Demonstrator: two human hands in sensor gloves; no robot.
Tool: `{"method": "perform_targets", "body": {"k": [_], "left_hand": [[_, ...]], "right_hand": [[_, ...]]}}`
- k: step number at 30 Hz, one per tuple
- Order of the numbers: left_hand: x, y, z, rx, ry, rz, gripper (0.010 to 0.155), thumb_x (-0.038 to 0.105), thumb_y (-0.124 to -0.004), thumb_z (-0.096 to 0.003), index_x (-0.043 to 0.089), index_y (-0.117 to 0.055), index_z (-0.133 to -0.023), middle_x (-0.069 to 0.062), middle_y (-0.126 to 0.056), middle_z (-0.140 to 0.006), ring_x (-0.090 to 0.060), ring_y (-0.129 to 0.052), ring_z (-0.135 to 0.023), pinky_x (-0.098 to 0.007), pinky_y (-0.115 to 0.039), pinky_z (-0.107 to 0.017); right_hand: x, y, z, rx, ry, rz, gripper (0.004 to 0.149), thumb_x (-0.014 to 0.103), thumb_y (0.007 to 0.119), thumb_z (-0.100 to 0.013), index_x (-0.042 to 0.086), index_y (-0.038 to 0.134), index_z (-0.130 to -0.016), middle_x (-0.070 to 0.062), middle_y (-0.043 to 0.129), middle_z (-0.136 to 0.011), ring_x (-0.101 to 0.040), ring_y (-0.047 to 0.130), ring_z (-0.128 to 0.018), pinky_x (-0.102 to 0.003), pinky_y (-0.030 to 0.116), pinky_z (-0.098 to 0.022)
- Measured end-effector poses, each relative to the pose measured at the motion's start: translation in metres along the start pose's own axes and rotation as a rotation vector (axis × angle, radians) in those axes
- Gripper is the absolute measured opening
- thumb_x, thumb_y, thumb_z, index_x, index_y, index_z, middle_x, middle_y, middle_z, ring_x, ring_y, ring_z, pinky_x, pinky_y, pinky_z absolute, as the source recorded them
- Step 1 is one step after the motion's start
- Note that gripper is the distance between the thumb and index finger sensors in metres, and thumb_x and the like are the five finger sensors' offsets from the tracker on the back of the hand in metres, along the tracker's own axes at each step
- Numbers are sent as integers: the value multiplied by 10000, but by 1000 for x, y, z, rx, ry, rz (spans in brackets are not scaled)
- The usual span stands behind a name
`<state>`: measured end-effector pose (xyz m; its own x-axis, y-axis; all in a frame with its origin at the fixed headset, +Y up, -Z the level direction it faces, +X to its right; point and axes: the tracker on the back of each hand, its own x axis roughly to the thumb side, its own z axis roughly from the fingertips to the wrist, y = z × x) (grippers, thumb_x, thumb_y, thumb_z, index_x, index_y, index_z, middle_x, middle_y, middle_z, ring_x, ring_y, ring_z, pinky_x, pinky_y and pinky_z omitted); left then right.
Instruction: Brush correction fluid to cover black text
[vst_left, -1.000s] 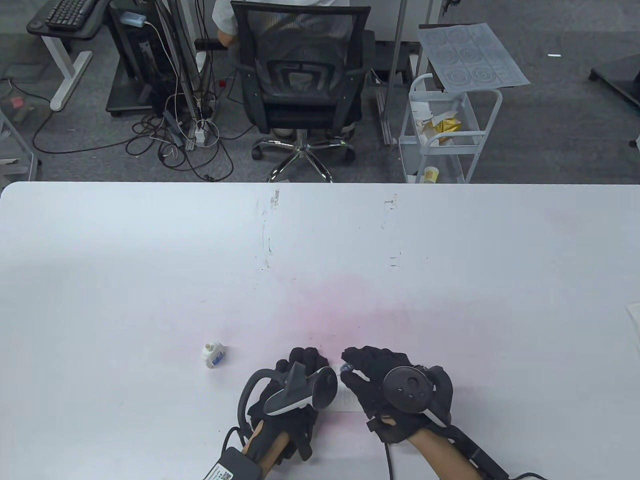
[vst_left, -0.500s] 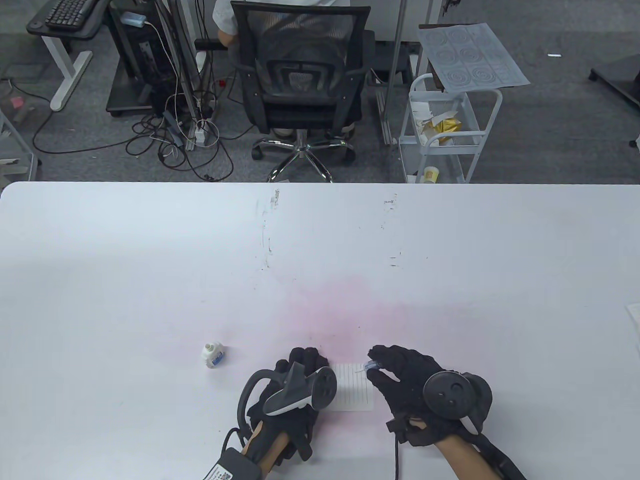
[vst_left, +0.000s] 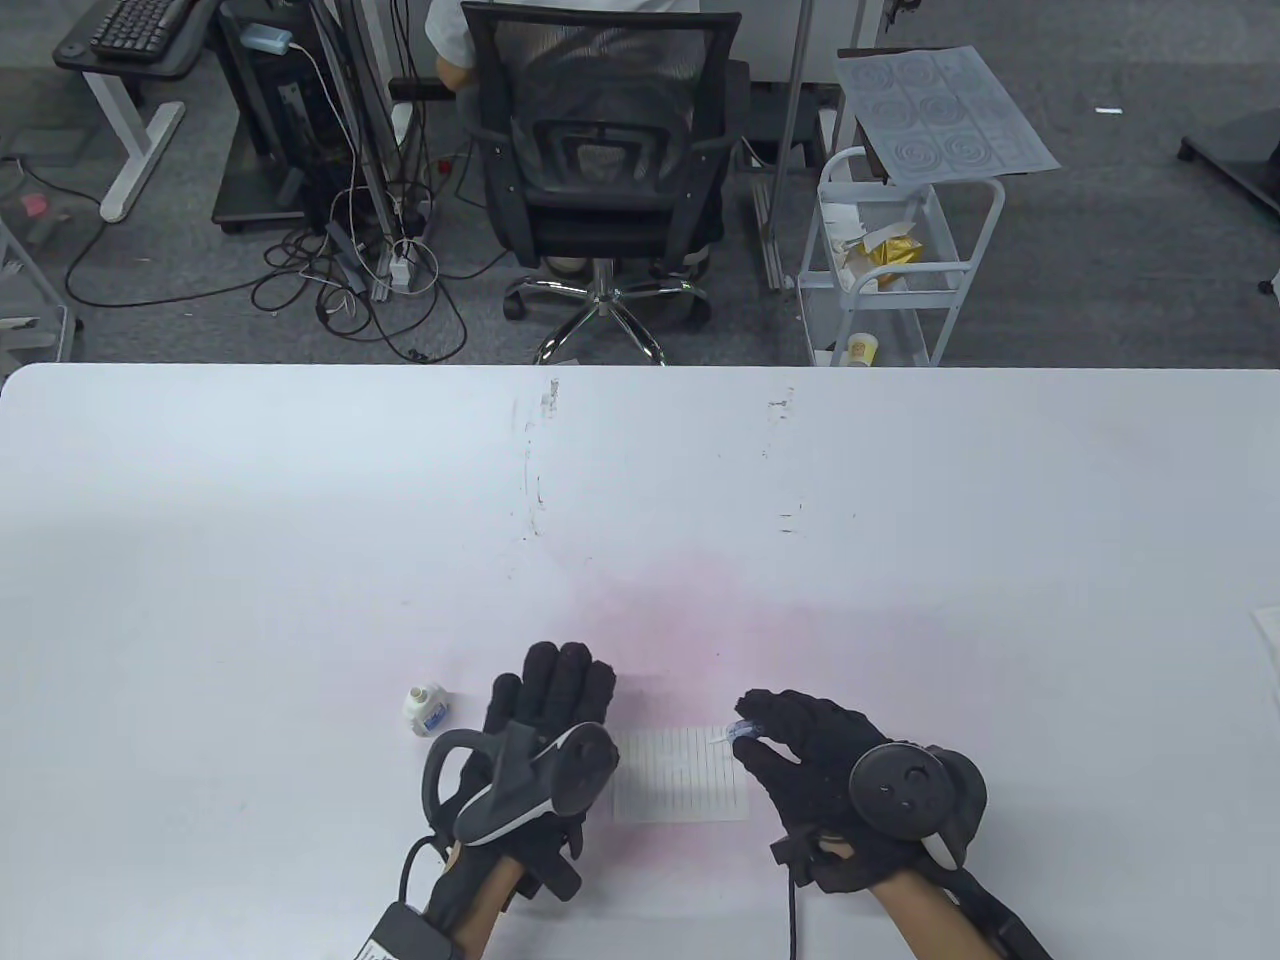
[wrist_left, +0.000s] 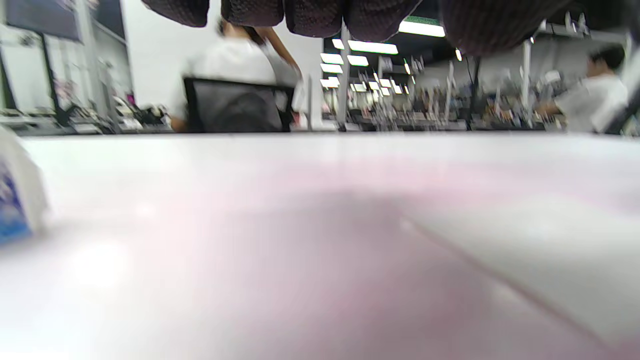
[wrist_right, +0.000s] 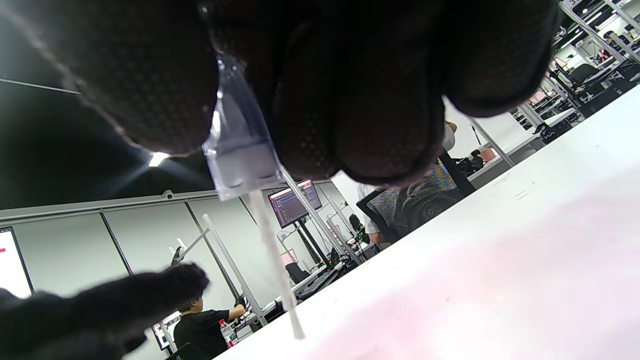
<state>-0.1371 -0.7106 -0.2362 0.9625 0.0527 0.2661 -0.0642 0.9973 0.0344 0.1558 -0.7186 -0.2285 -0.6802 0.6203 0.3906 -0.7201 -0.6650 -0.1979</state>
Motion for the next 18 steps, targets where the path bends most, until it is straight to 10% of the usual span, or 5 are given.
{"method": "perform_targets", "body": {"k": [18], "left_hand": [[-131,7,31,179,436,189,724,600,-729,-410,328,-552,-1058,-17,-544,-1172,-352,-595,-1092,-556,-558,-775]], "right_hand": [[-3,-1,0,3,20,-7,483,447,912,-322,199,898,-737,-54,954,-649,-282,1043,-460,-520,801,-467]]}}
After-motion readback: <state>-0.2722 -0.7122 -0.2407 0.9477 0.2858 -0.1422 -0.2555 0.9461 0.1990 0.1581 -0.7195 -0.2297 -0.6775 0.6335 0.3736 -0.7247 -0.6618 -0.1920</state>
